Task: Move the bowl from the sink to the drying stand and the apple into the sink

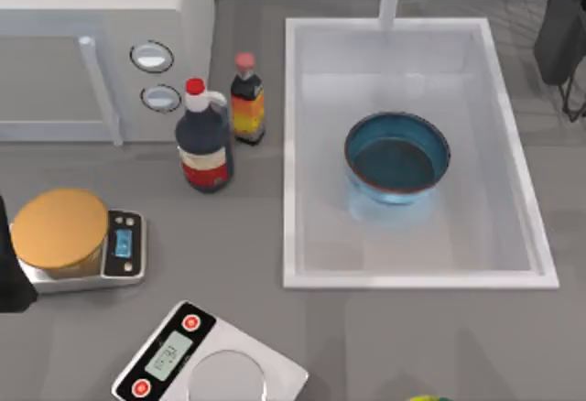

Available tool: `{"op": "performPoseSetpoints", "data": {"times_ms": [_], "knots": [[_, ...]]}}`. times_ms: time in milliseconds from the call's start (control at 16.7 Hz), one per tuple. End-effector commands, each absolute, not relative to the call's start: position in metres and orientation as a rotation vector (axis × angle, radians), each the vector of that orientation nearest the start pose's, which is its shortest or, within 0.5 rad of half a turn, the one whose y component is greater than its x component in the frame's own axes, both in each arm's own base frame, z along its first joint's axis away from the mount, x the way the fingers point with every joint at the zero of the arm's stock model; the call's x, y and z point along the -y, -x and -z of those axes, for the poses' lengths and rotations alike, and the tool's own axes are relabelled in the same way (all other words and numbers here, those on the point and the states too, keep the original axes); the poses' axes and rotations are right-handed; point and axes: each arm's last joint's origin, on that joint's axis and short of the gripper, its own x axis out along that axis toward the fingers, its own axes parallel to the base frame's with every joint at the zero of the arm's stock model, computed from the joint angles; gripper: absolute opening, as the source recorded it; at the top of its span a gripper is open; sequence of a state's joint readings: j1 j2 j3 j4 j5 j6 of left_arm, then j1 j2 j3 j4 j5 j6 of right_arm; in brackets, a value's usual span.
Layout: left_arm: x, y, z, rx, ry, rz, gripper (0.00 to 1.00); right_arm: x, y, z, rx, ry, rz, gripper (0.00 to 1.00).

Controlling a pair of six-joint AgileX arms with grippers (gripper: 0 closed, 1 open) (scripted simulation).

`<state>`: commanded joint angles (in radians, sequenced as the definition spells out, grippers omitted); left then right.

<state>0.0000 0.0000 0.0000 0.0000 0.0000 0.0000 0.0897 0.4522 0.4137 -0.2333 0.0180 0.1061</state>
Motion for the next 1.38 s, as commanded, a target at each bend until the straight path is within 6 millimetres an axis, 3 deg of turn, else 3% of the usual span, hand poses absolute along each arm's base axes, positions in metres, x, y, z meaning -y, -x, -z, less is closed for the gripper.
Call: {"op": "performPoseSetpoints", "data": {"times_ms": [180,360,600,840,1020,1200,1380], "knots": [[0.001,-0.106,-0.160,0.000,0.000,0.000,1.00,-0.022,-0.165,-0.273,-0.454,-0.117,-0.069,1.00],[0.001,-0.106,-0.160,0.000,0.000,0.000,1.00,-0.042,-0.216,-0.297,-0.652,-0.132,-0.071,1.00],[0.001,-0.106,-0.160,0.000,0.000,0.000,1.00,-0.085,-0.300,-0.302,-0.907,-0.125,-0.059,1.00],[0.001,-0.106,-0.160,0.000,0.000,0.000,1.00,-0.140,-0.377,-0.273,-1.117,-0.093,-0.035,1.00],[0.001,-0.106,-0.160,0.000,0.000,0.000,1.00,-0.183,-0.418,-0.236,-1.233,-0.061,-0.014,1.00],[0.001,-0.106,-0.160,0.000,0.000,0.000,1.00,-0.221,-0.442,-0.198,-1.309,-0.034,0.000,1.00],[0.001,-0.106,-0.160,0.000,0.000,0.000,1.00,-0.248,-0.453,-0.167,-1.351,-0.016,0.008,1.00]]}}
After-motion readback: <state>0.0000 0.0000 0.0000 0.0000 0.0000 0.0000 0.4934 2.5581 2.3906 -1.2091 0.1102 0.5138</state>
